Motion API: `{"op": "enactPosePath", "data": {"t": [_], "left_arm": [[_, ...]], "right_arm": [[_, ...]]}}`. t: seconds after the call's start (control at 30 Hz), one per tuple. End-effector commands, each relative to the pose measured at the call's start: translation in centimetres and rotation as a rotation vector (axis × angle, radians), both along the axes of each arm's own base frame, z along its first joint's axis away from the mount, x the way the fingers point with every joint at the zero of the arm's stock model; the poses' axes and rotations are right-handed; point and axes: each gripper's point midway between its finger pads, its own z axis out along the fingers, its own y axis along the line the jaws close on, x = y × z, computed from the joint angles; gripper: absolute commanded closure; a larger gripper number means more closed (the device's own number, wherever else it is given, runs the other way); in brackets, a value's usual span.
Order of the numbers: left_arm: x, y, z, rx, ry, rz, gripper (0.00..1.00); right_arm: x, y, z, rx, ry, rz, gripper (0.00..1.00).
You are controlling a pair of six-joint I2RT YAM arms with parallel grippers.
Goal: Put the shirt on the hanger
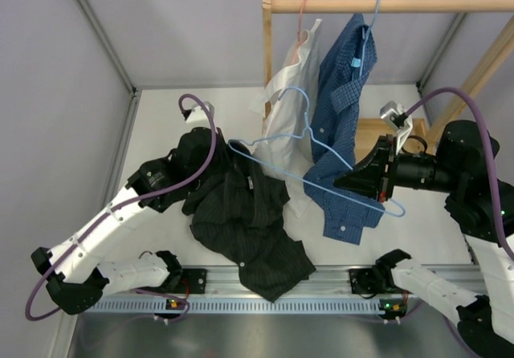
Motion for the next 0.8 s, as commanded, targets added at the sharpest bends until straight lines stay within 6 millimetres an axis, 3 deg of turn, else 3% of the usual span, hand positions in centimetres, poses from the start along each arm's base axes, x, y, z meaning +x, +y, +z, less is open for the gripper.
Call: {"op": "enactPosePath", "data": {"t": [0.0, 0.33, 0.43, 0.6, 0.77], "left_arm": [[0.4, -0.8, 2.9, -0.091, -0.069, -0.018, 1.00], [1.1, -0.1, 2.2, -0.061, -0.067, 0.013, 1.00], [0.7, -1.2, 2.2, -0.089, -0.080, -0.056, 1.00], [-1.0, -2.3, 3.0, -0.137, -0.103, -0.181, 1.00], [-4.4, -3.5, 4.3, -0.201, -0.104, -0.375, 1.00]], "right_arm": [[1.6, 1.1, -0.1, 0.011, -0.010, -0.015, 1.00], [0.7, 4.0, -3.1, -0.027, 0.040, 0.026, 1.00], [0.7, 5.1, -4.2, -0.035, 0.054, 0.008, 1.00], [2.4, 8.4, -4.8, 0.027, 0.036, -0.069, 1.00], [2.7, 11.7, -5.4, 0.082, 0.002, -0.053, 1.00]]}}
